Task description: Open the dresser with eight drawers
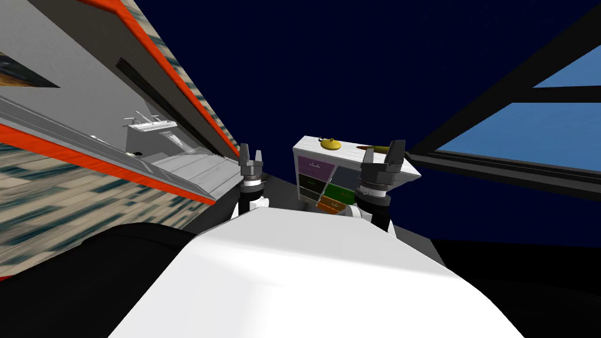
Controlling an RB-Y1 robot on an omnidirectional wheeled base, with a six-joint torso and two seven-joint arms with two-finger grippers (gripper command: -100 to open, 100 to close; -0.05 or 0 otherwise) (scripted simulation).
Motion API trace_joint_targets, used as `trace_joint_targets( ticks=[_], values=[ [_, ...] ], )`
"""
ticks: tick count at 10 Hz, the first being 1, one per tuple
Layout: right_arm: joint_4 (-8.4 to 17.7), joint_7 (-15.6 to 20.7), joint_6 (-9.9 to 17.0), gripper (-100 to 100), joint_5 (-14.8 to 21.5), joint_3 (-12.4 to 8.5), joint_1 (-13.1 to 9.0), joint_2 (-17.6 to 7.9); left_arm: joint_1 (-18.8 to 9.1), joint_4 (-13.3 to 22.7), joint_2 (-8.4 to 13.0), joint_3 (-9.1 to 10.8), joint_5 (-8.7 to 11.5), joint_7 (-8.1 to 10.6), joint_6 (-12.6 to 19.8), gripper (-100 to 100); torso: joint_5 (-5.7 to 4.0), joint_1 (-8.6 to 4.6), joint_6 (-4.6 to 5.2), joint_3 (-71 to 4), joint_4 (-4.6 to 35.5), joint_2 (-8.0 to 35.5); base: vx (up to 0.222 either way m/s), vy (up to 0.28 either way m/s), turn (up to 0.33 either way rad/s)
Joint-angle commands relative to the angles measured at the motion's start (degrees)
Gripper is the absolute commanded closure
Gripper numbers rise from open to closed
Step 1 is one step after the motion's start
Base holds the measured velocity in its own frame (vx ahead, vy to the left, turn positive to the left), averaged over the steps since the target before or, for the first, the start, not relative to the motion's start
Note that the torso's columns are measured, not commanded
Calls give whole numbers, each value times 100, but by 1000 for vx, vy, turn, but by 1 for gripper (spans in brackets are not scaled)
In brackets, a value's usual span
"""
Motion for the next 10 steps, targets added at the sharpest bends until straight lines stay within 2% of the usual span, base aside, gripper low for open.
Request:
trace_joint_targets(
  ticks=[1, 9, 10],
  values=[
    [0, 0, 0, 0, 0, 0, 0, 0, 0, 0, 0, 0, 0, 0, 0, 0, 0, 0, 0, -467, 235, 232, 0, 0, 0],
    [-2, 0, -1, 0, 0, 0, 0, 0, 0, -2, 0, 0, 0, 0, -1, 0, 0, 0, 0, -7073, 3537, 3539, 0, 0, 0],
    [11, 39, 14, -100, 44, -32, 5, -166, 0, -2, 0, 0, 0, 0, -1, 0, 0, 0, 0, -7919, 3960, 3962, 10, 12, -20]
  ],
)
